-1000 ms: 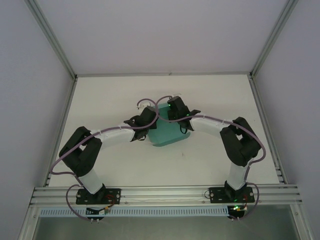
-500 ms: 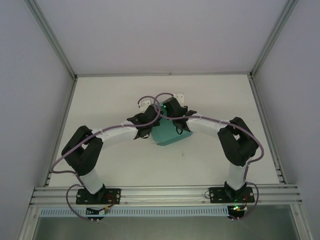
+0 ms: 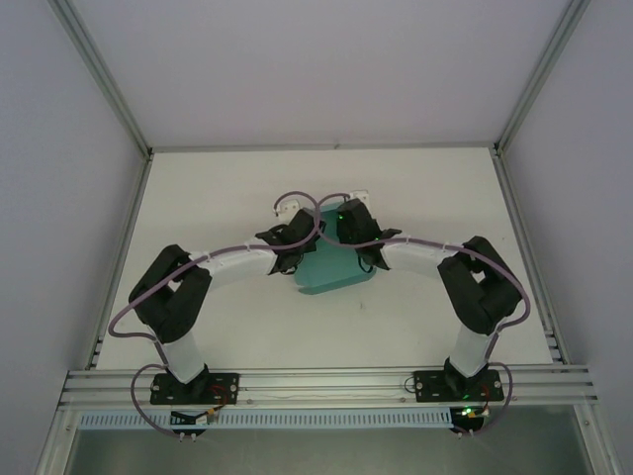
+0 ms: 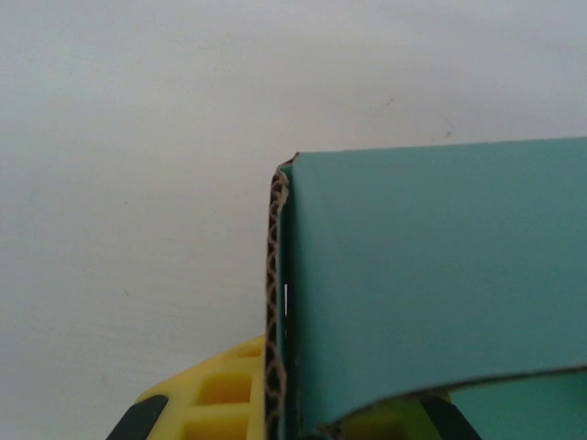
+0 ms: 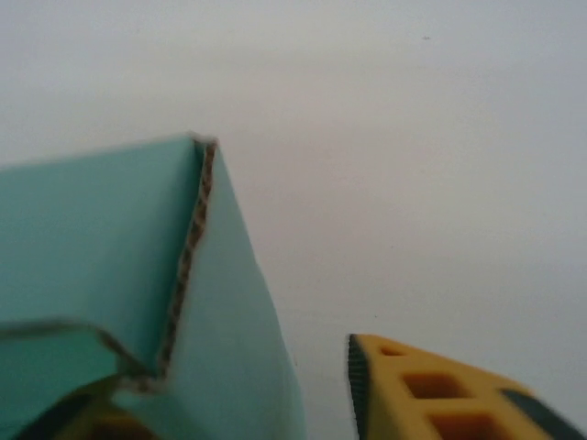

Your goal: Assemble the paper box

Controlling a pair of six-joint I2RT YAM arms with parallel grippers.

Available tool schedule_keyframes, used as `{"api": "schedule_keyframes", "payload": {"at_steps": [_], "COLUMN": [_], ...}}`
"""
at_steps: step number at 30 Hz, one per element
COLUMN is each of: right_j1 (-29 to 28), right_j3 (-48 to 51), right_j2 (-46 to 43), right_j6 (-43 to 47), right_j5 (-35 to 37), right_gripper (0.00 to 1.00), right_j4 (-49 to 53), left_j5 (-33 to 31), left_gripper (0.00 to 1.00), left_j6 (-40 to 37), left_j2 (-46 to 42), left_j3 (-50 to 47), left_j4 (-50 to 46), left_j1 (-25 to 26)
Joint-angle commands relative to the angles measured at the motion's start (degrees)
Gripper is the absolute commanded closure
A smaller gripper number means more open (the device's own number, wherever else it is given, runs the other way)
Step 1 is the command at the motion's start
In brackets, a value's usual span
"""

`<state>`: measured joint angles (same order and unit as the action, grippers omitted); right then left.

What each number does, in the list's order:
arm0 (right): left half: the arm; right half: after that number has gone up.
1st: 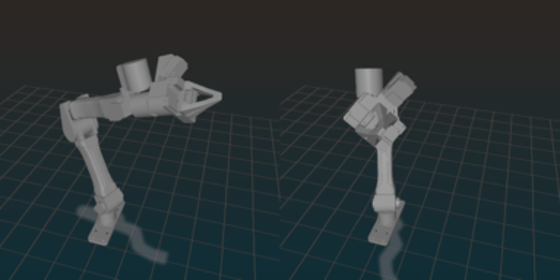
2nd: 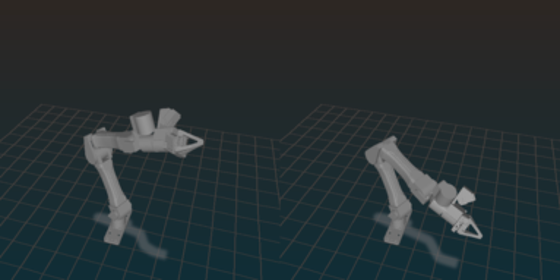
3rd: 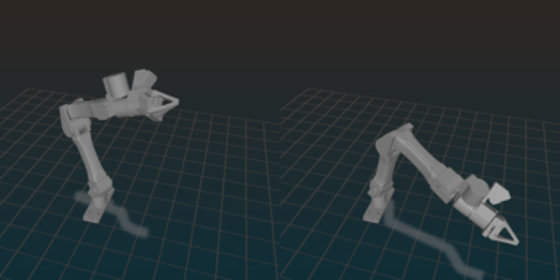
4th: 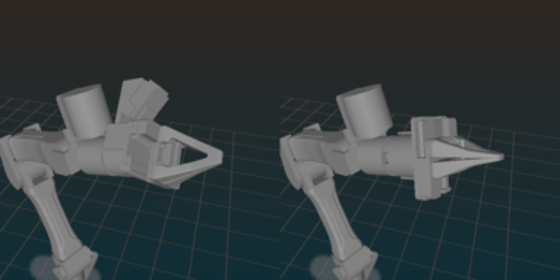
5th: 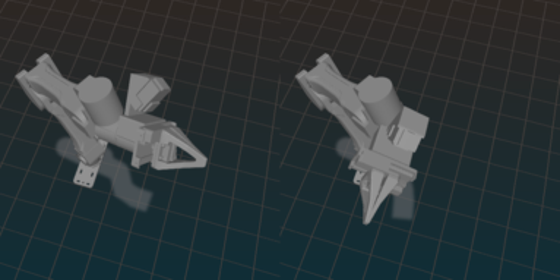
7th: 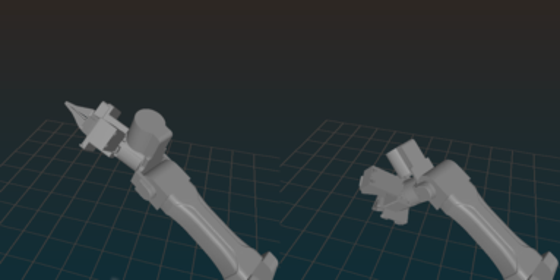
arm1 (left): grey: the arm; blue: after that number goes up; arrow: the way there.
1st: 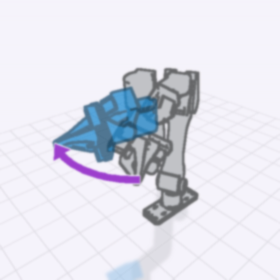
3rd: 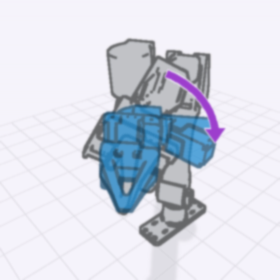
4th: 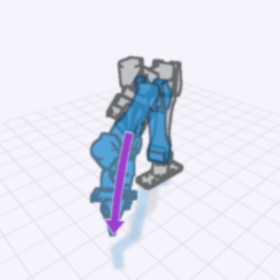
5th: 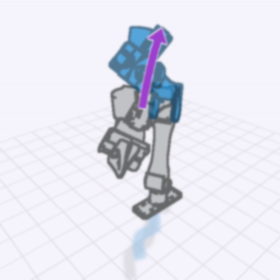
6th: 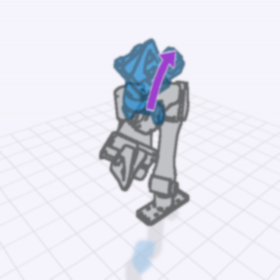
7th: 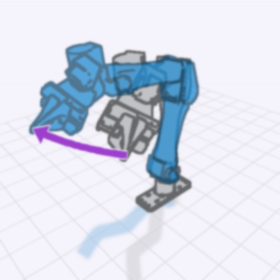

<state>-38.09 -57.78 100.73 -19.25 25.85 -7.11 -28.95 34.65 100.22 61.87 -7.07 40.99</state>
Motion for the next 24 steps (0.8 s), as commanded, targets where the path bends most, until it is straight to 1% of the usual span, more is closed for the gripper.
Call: {"api": "schedule_keyframes", "payload": {"at_steps": [1,2,3,5,6,9,11,13,14,15,16,17,18,20,22,24], "right_j1": [0.6,0.5,0.6,0.6,0.6,0.7,0.8,1.2,1.6,2.1,2.6,3.3,3.8,4.7,5.2,5.7], "right_j3": [2.9,4.3,5.5,7.7,8.8,11.4,12.1,12.2,12.4,12.8,13.2,13.5,13.8,14.3,15.1,15.6], "right_j2": [-5.7,-7.6,-9.5,-14.5,-17.1,-25.8,-31.5,-36.9,-39.3,-41.5,-43.9,-45.9,-47.5,-50.5,-52.8,-54.3], "right_j6": [4.8,5.1,5.7,5.2,5.4,2.2,-0.3,-3.6,-5.2,-6.5,-7.4,-8.0,-8.8,-9.3,-10.1,-10.5], "right_j5": [-13.1,-15.8,-18.1,-21.8,-23.2,-20.9,-16.0,-10.1,-7.8,-6.2,-5.5,-5.2,-4.7,-3.6,-2.0,-1.1], "right_gripper": [0.43,0.37,0.29,0.11,0.00,0.00,0.00,0.00,0.00,0.00,0.00,0.00,0.00,0.00,0.00,0.00], "right_j4": [-5.6,-6.3,-6.6,-5.9,-5.5,-1.4,4.8,12.4,15.6,18.4,21.2,23.7,26.1,30.2,33.2,35.4], "left_j5": [2.9,2.9,2.9,3.6,4.6,11.4,16.8,22.3,25.3,31.0,37.5,41.3,42.2,39.2,34.6,29.8], "left_gripper": [1.00,1.00,1.00,1.00,1.00,1.00,1.00,1.00,1.00,1.00,1.00,1.00,1.00,1.00,1.00,1.00], "left_j6": [-2.3,-2.7,-3.2,-5.1,-6.5,-12.9,-20.3,-30.5,-35.8,-42.2,-50.6,-57.3,-61.4,-64.4,-66.6,-67.6], "left_j2": [-3.5,-3.9,-4.3,-5.2,-5.7,-7.8,-8.8,-8.8,-8.4,-7.5,-6.2,-4.8,-3.3,-0.2,2.9,5.6], "left_j3": [-0.5,-0.6,-0.6,-0.5,-0.5,0.2,1.9,4.8,6.4,8.3,10.4,12.5,14.9,19.7,22.6,24.5], "left_j4": [3.4,3.4,3.3,2.8,2.7,1.0,-2.3,-8.2,-12.8,-17.9,-24.6,-30.5,-35.6,-42.4,-45.7,-46.6], "left_j1": [-0.8,-0.9,-1.0,-1.4,-1.8,-4.0,-5.4,-6.3,-6.6,-7.0,-6.9,-6.4,-5.7,-4.5,-3.2,-2.3]}}
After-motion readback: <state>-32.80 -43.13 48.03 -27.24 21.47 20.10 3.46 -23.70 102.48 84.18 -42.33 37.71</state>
